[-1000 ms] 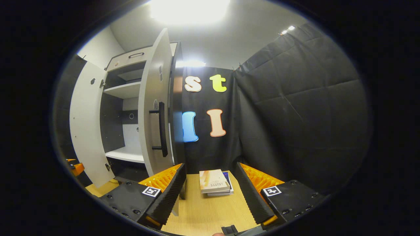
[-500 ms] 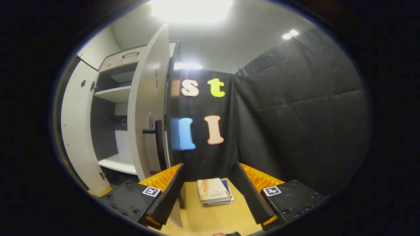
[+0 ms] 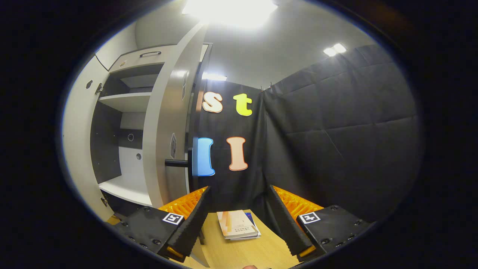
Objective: Grasp the bottle in the cabinet with the left hand and place it on the coaster, then close the right door with the right hand and the left door with the left hand.
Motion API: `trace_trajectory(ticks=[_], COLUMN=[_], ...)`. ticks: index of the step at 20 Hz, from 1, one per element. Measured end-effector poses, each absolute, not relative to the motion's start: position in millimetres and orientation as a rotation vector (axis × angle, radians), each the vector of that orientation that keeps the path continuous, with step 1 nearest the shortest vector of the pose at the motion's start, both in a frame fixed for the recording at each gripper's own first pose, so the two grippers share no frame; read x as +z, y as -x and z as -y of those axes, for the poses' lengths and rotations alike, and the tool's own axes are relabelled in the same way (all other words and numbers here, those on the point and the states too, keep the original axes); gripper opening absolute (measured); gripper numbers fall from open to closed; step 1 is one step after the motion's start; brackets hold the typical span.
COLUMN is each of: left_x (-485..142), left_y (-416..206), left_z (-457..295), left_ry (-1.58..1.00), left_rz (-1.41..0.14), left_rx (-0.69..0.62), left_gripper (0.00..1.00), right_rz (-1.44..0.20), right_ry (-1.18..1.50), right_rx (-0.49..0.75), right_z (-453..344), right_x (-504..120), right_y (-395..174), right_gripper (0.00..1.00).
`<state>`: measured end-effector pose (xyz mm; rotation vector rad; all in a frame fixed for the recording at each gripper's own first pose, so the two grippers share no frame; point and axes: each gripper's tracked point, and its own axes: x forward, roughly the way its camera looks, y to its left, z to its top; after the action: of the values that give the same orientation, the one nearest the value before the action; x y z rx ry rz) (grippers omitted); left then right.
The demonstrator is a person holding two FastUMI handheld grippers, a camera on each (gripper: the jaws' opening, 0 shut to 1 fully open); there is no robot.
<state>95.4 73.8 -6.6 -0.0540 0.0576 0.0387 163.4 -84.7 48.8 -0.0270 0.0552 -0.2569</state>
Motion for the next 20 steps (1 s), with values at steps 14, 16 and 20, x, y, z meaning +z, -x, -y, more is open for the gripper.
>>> trace_trajectory(ticks=[14, 16, 20], left_x=[-23.7, -25.6, -24.4], left_y=[-136.1, -141.4, -152.0], left_z=[-97.3, -97.1, -92.6], left_ry=[0.086, 0.095, 0.099], left_rz=[-0.053, -0.055, -0.046], left_rx=[-0.005, -0.017, -0.031], left_gripper=[0.76, 0.77, 0.77], right_rz=[-0.077, -0.076, -0.06], right_ry=[0.021, 0.01, 0.009], right_rx=[-0.258, -0.247, -0.19], right_z=[49.7, 42.7, 14.9], right_x=[51.5, 50.5, 51.9], right_y=[-156.3, -156.0, -155.6], right_gripper=[0.96, 0.96, 0.96])
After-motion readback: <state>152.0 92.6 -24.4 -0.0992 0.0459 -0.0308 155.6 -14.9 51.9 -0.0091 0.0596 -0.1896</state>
